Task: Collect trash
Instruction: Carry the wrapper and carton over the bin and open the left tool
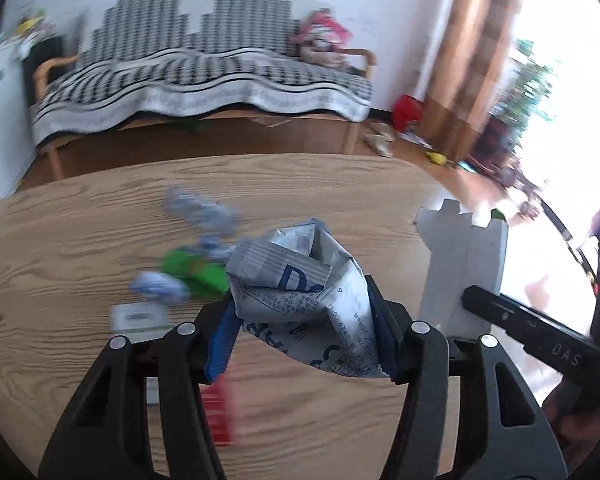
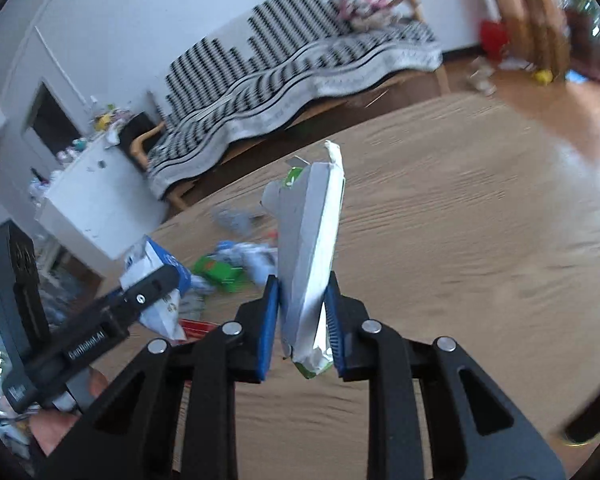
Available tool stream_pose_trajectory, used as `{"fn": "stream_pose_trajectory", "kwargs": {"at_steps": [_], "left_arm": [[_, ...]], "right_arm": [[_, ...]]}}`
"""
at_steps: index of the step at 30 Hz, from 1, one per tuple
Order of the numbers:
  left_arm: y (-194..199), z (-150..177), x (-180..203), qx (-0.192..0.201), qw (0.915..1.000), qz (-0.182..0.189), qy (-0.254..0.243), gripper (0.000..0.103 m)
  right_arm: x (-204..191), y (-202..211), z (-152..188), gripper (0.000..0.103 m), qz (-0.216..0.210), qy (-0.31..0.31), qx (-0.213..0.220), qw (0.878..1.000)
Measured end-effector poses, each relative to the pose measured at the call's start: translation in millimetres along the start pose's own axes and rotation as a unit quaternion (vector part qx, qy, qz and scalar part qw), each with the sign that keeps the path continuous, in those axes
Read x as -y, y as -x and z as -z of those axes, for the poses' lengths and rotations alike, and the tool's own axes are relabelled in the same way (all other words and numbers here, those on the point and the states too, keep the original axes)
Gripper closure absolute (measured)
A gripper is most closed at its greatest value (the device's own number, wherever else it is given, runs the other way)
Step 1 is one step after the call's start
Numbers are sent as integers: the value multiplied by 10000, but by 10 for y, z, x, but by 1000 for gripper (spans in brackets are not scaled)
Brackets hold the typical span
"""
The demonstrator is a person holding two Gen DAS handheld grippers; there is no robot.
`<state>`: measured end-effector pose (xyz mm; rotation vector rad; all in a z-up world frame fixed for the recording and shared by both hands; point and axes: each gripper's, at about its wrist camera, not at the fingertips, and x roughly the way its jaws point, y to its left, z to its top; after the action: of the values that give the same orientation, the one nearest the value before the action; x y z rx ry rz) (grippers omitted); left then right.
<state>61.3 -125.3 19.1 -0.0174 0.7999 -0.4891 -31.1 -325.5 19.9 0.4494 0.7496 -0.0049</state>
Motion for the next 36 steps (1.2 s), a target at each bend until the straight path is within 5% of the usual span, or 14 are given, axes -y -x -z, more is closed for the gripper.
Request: {"fn": "stream_pose_trajectory", "kwargs": {"at_steps": [7,14,18,28,36], "left_arm": [[-188,304,1373,-217,9905,946,-972,46],[-472,881,2729,-719,9607,2038,-1741,46],[-756,1282,3285,-1077,9449,2249,-2120,46],[-1394,1664,3837,-1628,9282,2297,-2432,45],[-1486,1636,3947,-1600,9306,2319,-2339,32]], "right_arm": [[1160,816,305,80,1092,-354,150,9933],[2306,1392,719,80,1900,-1041,31,9763],[2804,1603,953,80,2203,-1367,-61,9658],[3393,1712,1149,80,2320,-1780,-284,9559],[3342,1630,1037,80,2357,-1820,-314,9541]]}}
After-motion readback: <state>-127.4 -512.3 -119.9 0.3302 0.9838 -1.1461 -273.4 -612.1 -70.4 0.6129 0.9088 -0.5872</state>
